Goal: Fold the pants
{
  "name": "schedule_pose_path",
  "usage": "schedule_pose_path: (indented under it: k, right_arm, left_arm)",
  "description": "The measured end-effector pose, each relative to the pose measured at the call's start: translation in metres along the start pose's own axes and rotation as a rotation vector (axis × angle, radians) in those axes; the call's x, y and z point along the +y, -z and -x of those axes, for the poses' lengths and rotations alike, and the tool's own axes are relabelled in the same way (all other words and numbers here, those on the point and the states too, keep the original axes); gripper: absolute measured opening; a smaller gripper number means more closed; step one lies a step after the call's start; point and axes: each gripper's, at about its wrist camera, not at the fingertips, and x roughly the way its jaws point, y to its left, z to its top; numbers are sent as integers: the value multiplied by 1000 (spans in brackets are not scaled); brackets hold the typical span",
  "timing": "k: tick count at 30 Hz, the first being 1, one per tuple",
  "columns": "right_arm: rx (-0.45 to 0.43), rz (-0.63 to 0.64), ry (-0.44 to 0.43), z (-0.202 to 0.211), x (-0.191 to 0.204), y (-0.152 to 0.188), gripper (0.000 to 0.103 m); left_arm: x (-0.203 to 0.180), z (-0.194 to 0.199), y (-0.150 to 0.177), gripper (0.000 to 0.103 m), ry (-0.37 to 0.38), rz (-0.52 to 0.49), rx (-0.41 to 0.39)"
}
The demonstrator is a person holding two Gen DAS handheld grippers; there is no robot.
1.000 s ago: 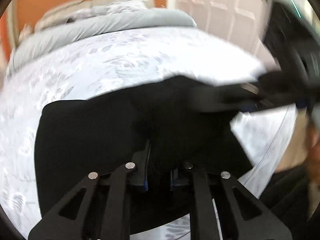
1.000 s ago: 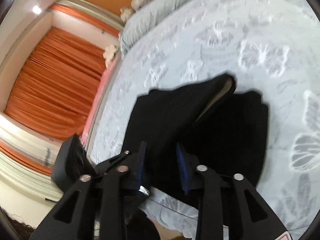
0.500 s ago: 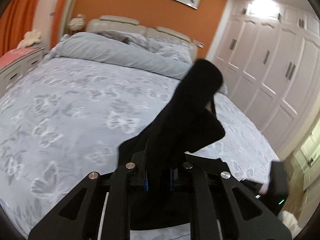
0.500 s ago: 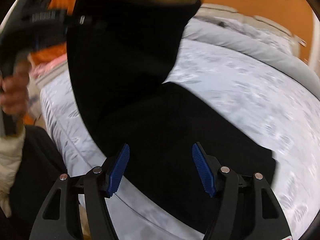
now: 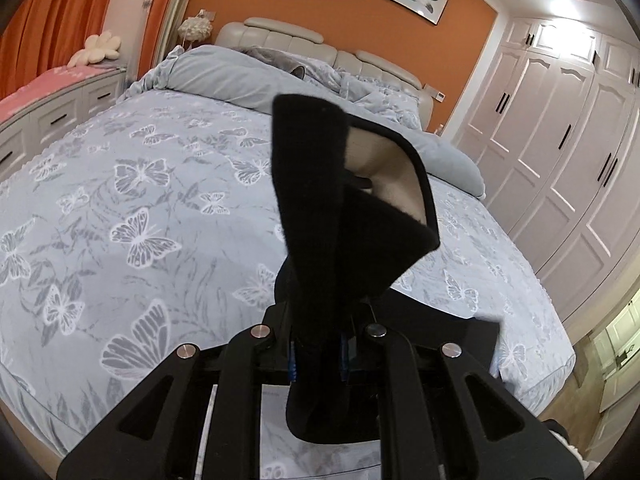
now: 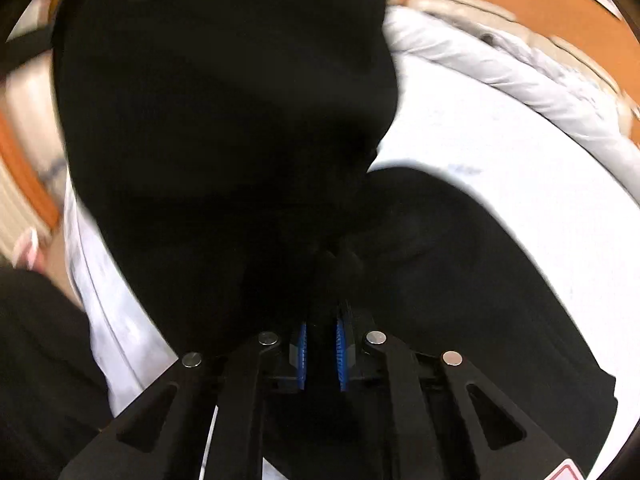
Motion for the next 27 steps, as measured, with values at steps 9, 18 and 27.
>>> schedule_pose_path:
  k: [9, 18, 27]
  right_arm:
    - [49, 279, -7, 3, 48, 31, 49]
    - [-13, -531, 222, 128, -192, 98, 83]
    - [-113, -784, -415, 114, -225, 106, 81]
  left_arm:
    - [-28, -10, 9, 14, 35, -67, 27]
    - [-77, -29, 28, 15, 77, -189, 73]
    - [-137, -58, 36, 14, 96, -160, 74]
